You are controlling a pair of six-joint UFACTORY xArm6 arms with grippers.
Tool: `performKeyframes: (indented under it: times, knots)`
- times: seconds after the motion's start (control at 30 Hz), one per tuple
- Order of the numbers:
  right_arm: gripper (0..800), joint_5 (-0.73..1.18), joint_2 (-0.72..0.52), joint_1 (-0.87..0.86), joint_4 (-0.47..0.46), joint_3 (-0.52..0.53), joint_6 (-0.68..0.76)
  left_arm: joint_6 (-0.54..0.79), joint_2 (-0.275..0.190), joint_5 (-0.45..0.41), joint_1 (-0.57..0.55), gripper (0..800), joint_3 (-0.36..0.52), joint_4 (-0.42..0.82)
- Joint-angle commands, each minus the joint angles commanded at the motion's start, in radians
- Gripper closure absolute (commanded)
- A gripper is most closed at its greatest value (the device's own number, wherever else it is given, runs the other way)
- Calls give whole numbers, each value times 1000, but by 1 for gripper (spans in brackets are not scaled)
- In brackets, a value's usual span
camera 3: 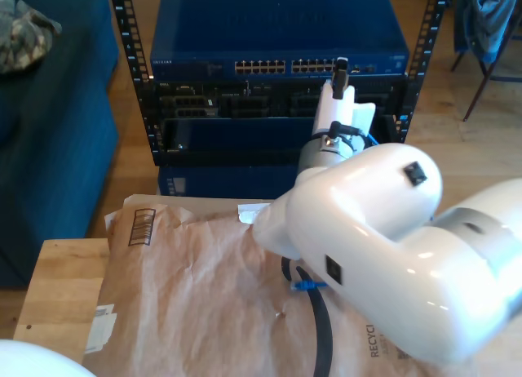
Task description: Grab the cable and plug it in
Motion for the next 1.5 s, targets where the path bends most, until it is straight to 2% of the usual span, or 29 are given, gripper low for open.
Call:
performKeyframes:
  times: [0.1,0.2,0.3,0.37,0.43,0.57,0.67,0.8,0.9,1.03,1.17,1.33,1.5]
  knots:
    - [128,37,-78,3,-3,112,0,0,0,0,0,0,0,0]
    - [107,219,-161,15,-28,183,-12,0,0,0,0,0,0,0]
    - [91,365,-221,5,-130,203,-98,0,0,0,0,0,0,0]
    - [92,477,-269,-8,-144,204,-152,0,0,0,0,0,0,0]
    - [92,624,-344,-60,-144,215,-281,0,0,0,0,0,0,0]
    - [90,1049,-499,-256,-143,215,-565,0,0,0,0,0,0,0]
    - [89,1270,-608,-405,-152,213,-667,0,0,0,0,0,0,-2]
    - [82,1490,-736,-585,-296,256,-707,0,0,0,0,0,0,0]
    - [3,1723,-801,-744,-439,275,-707,0,0,0,0,0,0,0]
    - [2,1936,-859,-956,-600,284,-706,0,0,0,0,0,0,0]
    - [2,2035,-951,-1183,-663,361,-710,0,0,0,0,0,0,-2]
    - [1,2200,-1217,-1438,-853,522,-732,0,0,0,0,0,0,0]
    - [1,2394,-1297,-1671,-867,586,-888,0,0,0,0,0,0,0]
